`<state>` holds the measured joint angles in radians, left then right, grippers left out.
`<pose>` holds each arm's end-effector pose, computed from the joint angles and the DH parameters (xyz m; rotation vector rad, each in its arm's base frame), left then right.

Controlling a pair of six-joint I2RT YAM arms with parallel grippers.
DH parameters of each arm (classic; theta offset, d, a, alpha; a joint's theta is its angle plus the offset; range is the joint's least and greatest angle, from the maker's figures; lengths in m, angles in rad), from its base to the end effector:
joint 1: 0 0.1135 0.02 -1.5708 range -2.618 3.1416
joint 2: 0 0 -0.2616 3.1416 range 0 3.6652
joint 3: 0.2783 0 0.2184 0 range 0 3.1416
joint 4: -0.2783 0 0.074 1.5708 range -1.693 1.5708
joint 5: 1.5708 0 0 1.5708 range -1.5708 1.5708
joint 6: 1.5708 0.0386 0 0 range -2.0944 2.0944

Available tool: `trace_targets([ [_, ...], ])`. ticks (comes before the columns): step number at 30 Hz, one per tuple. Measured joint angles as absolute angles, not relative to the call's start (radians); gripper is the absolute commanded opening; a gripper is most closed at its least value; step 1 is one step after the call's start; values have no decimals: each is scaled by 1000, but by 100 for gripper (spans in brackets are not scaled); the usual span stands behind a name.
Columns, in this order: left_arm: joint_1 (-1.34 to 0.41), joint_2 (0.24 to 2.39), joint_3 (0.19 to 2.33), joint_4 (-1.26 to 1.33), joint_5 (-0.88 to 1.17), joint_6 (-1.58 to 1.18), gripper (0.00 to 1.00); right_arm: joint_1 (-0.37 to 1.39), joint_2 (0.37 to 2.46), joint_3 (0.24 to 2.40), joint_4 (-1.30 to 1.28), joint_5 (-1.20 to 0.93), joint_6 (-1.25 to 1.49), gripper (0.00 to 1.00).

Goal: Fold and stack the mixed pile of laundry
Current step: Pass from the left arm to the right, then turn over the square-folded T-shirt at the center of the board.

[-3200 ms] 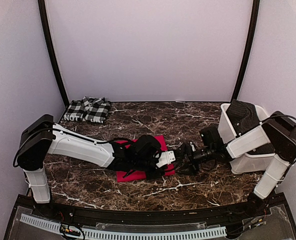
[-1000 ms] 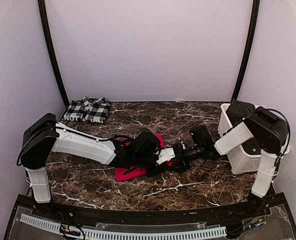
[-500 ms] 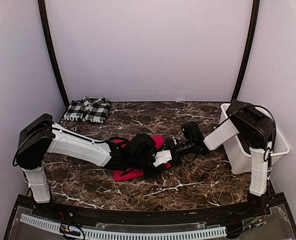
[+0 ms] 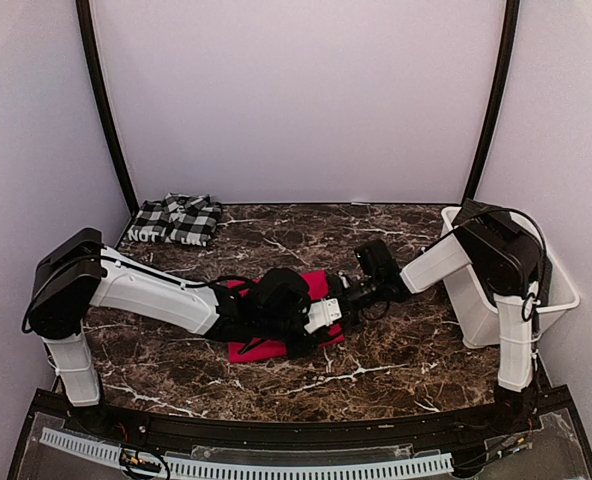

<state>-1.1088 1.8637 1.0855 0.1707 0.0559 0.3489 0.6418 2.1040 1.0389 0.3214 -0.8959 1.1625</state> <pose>0.1673 -0.3408 0.1950 1.5025 1.6341 -0.4879 0.2859 0.2513 0.1177 -0.1319 -2.5096 -1.5793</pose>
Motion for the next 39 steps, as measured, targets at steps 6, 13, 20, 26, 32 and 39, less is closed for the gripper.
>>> trace_targets([
  [6, -1098, 1809, 1073, 152, 36, 277, 50, 635, 2063, 1100, 120, -850, 1018, 0],
  [13, -1042, 1597, 964, 169, 17, 162, 81, 608, 1949, 1171, -201, -759, 798, 0],
  [20, -976, 1491, 884, 184, -27, 56, 85, 573, 1854, 1296, -530, -593, 566, 0],
  [26, -959, 1421, 821, 183, -62, 23, 85, 445, 1790, 1383, -783, -432, 363, 0],
  [32, -949, 1369, 786, 185, -77, -7, 85, 390, 1766, 1570, -1033, -152, 225, 0],
  [39, -916, 1367, 777, 147, -111, -57, 85, 447, 1807, 1865, -1274, 86, 158, 0],
])
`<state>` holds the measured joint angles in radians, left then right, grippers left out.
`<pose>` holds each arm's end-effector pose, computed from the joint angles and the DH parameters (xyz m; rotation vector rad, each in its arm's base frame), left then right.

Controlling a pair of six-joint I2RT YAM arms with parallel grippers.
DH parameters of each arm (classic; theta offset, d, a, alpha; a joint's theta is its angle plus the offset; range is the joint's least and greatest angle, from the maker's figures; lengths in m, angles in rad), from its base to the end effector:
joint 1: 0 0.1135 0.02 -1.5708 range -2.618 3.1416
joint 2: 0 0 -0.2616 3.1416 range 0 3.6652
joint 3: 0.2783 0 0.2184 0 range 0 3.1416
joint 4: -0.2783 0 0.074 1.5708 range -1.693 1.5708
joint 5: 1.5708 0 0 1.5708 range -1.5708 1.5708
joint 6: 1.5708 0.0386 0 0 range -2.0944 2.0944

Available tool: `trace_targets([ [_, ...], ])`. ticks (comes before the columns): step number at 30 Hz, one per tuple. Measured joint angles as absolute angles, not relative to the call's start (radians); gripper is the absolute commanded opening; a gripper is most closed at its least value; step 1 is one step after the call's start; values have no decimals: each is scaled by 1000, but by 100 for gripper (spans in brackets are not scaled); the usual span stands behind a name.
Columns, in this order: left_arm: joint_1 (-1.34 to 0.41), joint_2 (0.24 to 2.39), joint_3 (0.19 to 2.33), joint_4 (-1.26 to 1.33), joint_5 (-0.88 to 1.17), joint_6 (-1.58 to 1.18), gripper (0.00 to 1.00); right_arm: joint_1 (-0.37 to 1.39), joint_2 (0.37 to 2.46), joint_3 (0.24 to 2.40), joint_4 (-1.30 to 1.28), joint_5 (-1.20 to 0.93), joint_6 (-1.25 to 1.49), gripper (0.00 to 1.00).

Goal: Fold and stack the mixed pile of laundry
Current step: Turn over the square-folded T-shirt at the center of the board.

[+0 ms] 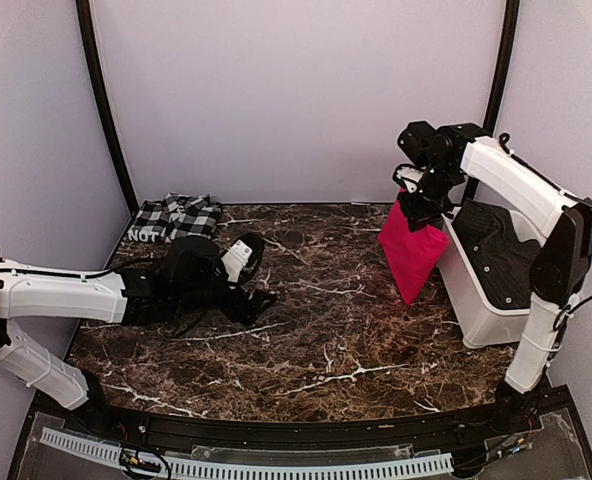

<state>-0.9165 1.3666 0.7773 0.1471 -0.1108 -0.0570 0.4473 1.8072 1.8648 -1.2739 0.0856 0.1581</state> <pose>0.1716 -0.2167 0.2547 0.7871 1.8897 -0.5054 0.2958 0.1382 0.3343 -0.3792 2.7520 0.0348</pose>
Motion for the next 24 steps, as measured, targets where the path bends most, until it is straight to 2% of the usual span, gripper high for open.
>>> trace_targets([
  [7, -760, 1263, 746, 71, -121, -192, 85, 656, 2078, 2107, -1407, 269, 156, 0],
  [14, -602, 1123, 730, -27, -120, -386, 84, 938, 2476, 2336, -1477, 313, 191, 0],
  [18, -553, 1081, 720, -83, -113, -469, 83, 1088, 2629, 2462, -1511, 334, 216, 0],
  [19, -545, 1076, 717, -89, -112, -483, 83, 1115, 2641, 2482, -1522, 339, 221, 2],
  [24, -505, 1072, 701, -133, -104, -554, 83, 1203, 2652, 2540, -1530, 269, 263, 34],
])
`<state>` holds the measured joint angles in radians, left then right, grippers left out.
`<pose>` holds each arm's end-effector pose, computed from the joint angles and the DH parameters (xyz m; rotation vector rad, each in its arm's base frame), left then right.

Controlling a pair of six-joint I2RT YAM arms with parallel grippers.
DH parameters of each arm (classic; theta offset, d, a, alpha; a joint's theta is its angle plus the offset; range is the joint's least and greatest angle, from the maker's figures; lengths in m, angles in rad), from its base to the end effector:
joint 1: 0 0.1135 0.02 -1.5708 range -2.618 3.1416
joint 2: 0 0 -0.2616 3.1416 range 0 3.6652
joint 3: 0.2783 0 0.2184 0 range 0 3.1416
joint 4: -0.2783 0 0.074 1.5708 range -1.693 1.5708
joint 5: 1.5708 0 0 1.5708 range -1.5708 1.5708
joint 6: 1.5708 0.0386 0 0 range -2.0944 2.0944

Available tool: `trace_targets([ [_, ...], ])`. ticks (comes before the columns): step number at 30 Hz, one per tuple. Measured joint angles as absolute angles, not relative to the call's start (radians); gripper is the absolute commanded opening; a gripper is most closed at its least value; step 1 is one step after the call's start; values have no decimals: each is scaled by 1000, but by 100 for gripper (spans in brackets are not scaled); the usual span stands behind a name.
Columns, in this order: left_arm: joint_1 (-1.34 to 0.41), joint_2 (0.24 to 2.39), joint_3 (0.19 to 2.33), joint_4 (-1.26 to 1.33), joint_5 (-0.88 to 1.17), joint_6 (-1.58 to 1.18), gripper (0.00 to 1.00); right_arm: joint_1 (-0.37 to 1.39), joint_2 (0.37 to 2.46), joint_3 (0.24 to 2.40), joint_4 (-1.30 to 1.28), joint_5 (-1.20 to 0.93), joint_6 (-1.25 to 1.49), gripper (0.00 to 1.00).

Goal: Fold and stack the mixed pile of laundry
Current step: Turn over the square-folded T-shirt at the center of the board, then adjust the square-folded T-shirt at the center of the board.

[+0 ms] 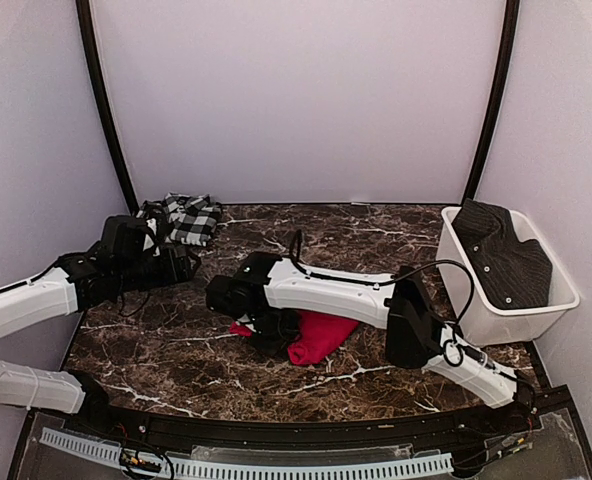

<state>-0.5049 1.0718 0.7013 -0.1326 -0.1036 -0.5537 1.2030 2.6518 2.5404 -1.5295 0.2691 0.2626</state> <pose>0.1864 -0.0985 0.2689 -0.1164 2.1129 -0.5366 0.1744 0.4241 0.1619 -1.3677 2.6598 -0.3711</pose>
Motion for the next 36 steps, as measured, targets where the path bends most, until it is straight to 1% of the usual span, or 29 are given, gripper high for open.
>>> trace_targets([
  [3, -476, 1071, 691, -141, -89, -592, 83, 1208, 2632, 2509, -1478, 210, 265, 50],
  [4, -467, 1069, 687, -142, -85, -604, 83, 1206, 2615, 2484, -1454, 193, 266, 53],
  [6, -456, 1067, 679, -147, -75, -627, 83, 1203, 2550, 2403, -1380, 141, 250, 57],
  [8, -450, 1066, 675, -150, -65, -647, 83, 1201, 2461, 2321, -1296, 79, 226, 64],
  [10, -450, 1066, 670, -149, -49, -658, 78, 1192, 2352, 2239, -1201, 14, 198, 67],
  [11, -450, 1067, 667, -146, -34, -662, 74, 1187, 2291, 2192, -1150, -19, 186, 67],
  [13, -450, 1069, 662, -138, 1, -665, 69, 1166, 2168, 2088, -1044, -105, 171, 68],
  [15, -453, 1086, 659, -111, 59, -662, 67, 1108, 2032, 1963, -931, -210, 166, 66],
  [17, -474, 1112, 659, -90, 88, -654, 67, 1010, 1925, 1855, -825, -292, 168, 64],
  [19, -517, 1153, 668, -82, 103, -638, 66, 904, 1870, 1778, -743, -339, 175, 62],
  [21, -585, 1218, 702, -85, 110, -620, 65, 803, 1857, 1715, -677, -368, 180, 60],
  [22, -619, 1254, 727, -86, 112, -614, 64, 772, 1860, 1692, -659, -371, 180, 57],
  [25, -697, 1357, 799, -79, 112, -608, 61, 709, 1893, 1621, -623, -388, 176, 53],
  [28, -767, 1448, 836, -67, 114, -611, 58, 702, 1957, 1598, -603, -408, 167, 50],
  [30, -804, 1510, 849, -54, 122, -618, 55, 706, 2003, 1570, -577, -426, 166, 50],
  [31, -815, 1536, 851, -47, 126, -628, 52, 707, 2021, 1548, -568, -430, 167, 49],
  [36, -830, 1650, 841, -45, 126, -674, 48, 709, 2036, 1383, -533, -453, 180, 47],
])
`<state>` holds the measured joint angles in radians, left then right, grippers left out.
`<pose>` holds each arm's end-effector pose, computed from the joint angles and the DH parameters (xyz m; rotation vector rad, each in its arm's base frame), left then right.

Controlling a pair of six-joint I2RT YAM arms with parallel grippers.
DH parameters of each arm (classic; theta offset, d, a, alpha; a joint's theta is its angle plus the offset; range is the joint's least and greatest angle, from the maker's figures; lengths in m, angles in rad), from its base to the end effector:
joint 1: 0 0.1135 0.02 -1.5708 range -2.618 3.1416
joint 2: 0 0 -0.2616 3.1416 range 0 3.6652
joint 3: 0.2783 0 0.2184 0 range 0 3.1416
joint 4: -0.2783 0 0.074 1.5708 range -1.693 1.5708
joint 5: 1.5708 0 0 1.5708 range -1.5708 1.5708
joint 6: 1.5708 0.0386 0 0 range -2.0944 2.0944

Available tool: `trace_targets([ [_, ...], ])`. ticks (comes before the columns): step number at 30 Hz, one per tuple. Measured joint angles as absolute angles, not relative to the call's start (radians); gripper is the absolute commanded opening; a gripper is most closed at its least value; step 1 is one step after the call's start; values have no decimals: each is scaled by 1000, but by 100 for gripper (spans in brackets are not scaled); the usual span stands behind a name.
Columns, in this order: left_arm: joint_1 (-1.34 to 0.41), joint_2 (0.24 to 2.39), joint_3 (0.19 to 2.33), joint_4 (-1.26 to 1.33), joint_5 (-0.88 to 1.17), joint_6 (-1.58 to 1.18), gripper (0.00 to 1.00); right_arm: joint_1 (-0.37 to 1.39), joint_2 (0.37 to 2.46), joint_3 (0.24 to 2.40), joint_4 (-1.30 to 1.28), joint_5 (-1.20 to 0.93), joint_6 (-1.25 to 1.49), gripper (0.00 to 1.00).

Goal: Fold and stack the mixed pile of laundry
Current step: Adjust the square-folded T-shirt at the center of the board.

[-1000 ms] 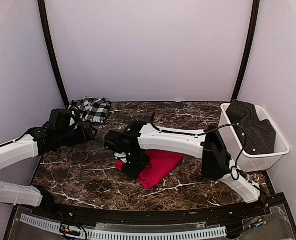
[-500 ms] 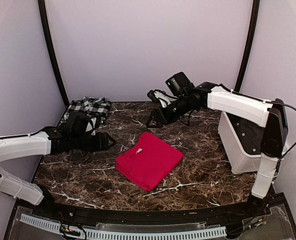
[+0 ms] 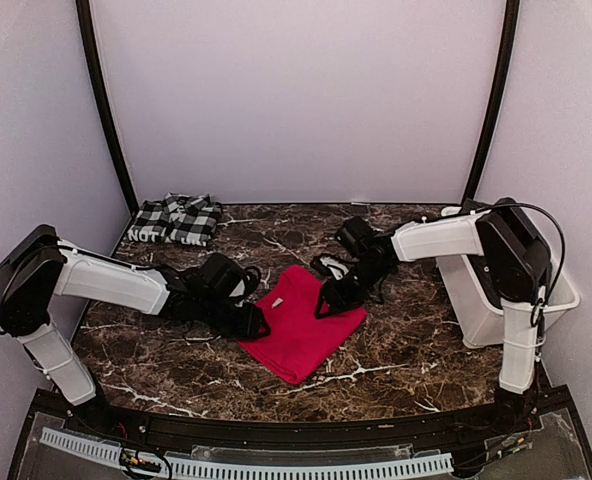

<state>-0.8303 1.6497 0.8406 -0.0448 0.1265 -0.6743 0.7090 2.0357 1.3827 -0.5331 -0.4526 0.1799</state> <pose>0.2007 -0.2268 0.1791 0.2632 2.5787 -0.7832 0.2784 0.2611 0.1666 -0.8753 2.7385 0.8375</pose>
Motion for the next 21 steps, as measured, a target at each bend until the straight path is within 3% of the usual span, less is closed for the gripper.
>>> trace_targets([
  [7, -690, 1671, 829, -9, 131, -687, 50, 756, 1911, 1164, -379, -510, 258, 47],
  [14, -616, 1700, 881, 6, 138, -636, 57, 886, 1845, 1133, -374, -527, 318, 51],
  [21, -621, 1476, 815, -71, 131, -643, 61, 859, 1739, 1182, -404, -498, 317, 50],
])
